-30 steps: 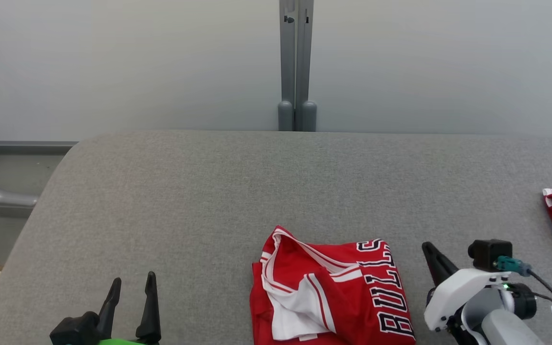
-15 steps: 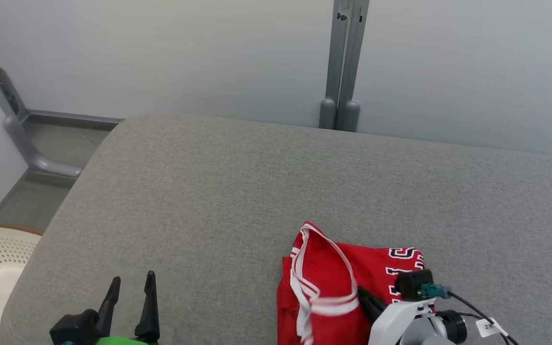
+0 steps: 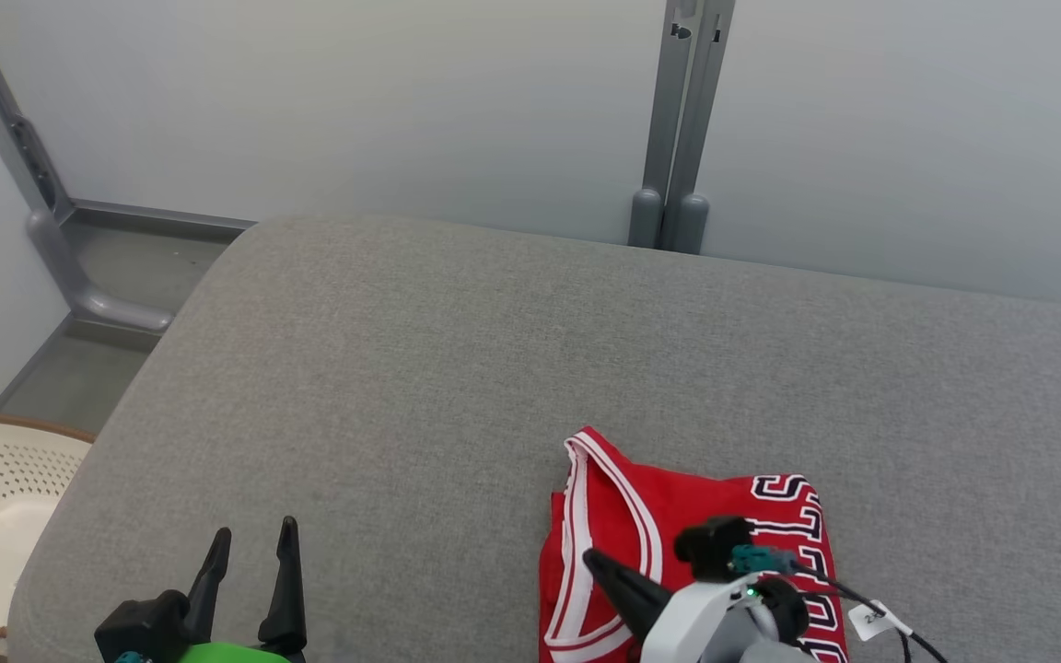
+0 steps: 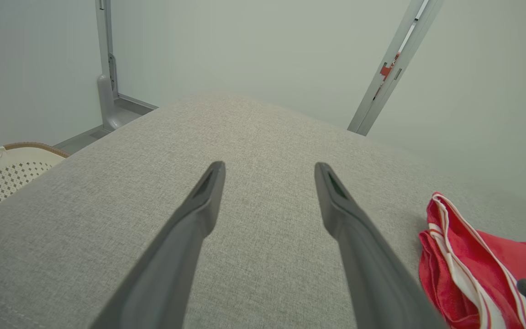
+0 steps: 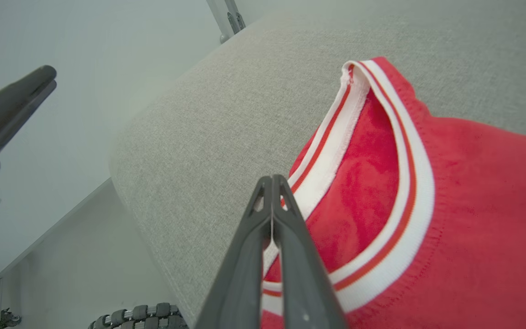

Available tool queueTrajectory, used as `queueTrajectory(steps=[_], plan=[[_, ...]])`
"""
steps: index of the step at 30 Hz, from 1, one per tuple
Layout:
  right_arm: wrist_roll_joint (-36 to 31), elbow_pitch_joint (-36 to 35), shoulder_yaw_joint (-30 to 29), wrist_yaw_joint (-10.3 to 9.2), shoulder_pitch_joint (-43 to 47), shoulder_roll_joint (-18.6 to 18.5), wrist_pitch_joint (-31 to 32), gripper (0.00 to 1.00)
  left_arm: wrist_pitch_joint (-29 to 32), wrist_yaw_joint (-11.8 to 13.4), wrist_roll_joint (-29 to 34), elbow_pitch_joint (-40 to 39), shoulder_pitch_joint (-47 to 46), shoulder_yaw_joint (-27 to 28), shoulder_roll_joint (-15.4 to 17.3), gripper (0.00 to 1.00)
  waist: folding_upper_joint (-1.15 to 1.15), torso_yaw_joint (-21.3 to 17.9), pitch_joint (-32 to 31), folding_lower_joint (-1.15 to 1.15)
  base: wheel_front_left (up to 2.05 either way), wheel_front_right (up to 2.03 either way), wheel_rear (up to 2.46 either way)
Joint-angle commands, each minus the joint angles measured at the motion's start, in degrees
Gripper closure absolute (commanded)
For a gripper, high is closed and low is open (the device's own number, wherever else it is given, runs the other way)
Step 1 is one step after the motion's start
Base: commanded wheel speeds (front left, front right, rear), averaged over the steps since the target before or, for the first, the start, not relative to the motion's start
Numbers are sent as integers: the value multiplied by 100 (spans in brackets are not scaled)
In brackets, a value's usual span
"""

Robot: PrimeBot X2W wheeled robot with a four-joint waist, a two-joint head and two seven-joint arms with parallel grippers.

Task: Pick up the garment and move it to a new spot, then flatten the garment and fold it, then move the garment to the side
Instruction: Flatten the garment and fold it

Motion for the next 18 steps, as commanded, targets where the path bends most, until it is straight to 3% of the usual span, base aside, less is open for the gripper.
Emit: queueTrajectory(steps=[1,6,7,8,9,18], plan=[[67,-54,15,3,-97,-158,-92,100,-17,19,-47,-21,-56,-4,26,0,0,-97,-15,0,0,0,0],[-1,-367,-276,3,-352,-646,-300,100,-28,41,-41,-96,0,11,31,0,0,-336,-41,0,0,0,0],[-29,-427,-379,3,-372,-727,-311,86,-30,45,-35,-110,11,17,32,0,0,-381,-44,0,0,0,0],[-94,-499,-527,3,-387,-837,-324,57,-32,52,-30,-129,27,20,31,0,0,-438,-48,0,0,0,0],[-181,-579,-677,3,-402,-931,-333,0,-35,62,-27,-143,47,33,35,0,0,-502,-51,0,0,0,0],[-1079,-1620,-2408,3,139,-1283,-337,0,-44,84,77,-355,120,125,12,0,0,-976,-57,0,0,0,0]])
